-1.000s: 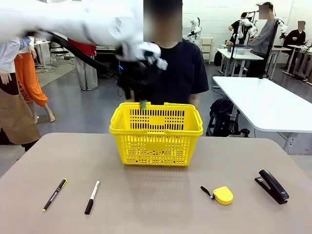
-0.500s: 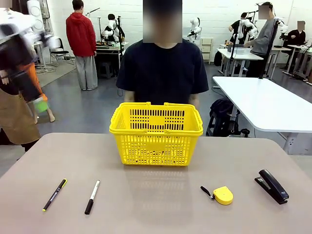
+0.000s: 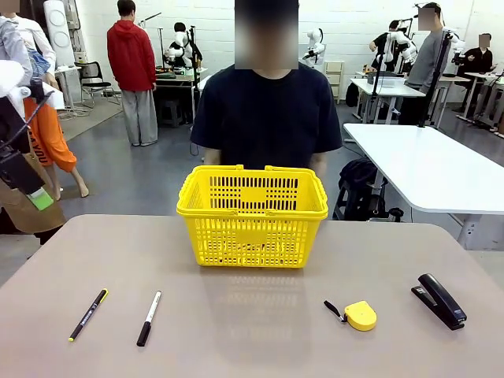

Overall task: Place the items the person wants into the basket.
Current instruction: Pick up the item the person points to and place it in the Market Basket.

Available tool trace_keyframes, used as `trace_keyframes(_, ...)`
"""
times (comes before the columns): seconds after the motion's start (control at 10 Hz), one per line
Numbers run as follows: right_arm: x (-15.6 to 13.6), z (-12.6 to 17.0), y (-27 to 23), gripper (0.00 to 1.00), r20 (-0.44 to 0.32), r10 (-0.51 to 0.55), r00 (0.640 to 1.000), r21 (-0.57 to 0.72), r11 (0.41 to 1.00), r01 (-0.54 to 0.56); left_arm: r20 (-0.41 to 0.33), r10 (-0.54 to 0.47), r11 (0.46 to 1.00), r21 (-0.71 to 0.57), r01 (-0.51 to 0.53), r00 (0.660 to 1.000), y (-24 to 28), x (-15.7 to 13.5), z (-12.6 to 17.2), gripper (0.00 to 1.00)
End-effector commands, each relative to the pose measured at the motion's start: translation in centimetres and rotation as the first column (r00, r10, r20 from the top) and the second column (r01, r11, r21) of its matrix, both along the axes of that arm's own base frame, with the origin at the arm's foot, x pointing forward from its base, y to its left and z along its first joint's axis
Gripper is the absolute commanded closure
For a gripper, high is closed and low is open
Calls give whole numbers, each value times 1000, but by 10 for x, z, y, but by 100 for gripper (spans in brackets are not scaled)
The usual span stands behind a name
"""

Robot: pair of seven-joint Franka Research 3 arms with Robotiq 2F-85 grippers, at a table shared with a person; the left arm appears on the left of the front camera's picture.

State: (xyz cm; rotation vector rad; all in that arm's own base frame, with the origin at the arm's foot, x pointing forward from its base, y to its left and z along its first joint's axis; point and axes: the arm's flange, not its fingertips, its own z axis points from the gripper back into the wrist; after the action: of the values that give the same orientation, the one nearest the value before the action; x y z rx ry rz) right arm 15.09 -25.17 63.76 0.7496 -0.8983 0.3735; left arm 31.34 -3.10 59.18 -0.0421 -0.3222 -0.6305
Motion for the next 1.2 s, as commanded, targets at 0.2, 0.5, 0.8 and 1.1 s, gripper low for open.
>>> trace_keyframes(0.2,0,1,1,0,21,14,1000,6,1000,-14,-3,-84,996,-29,84,996,18,-7,-3,0)
trace_keyframes(0.5,0,1,1,0,21,14,1000,6,1000,-14,0,-67,997,-29,67,998,17,-3,-1,0)
trace_keyframes(0.8,0,1,1,0,21,14,1000,6,1000,-14,413,-367,757,-388,525,834,110,-29,44,0)
trace_keyframes(1.1,0,1,1,0,21,14,1000,6,1000,-14,604,-157,635,-544,549,781,213,-33,73,0)
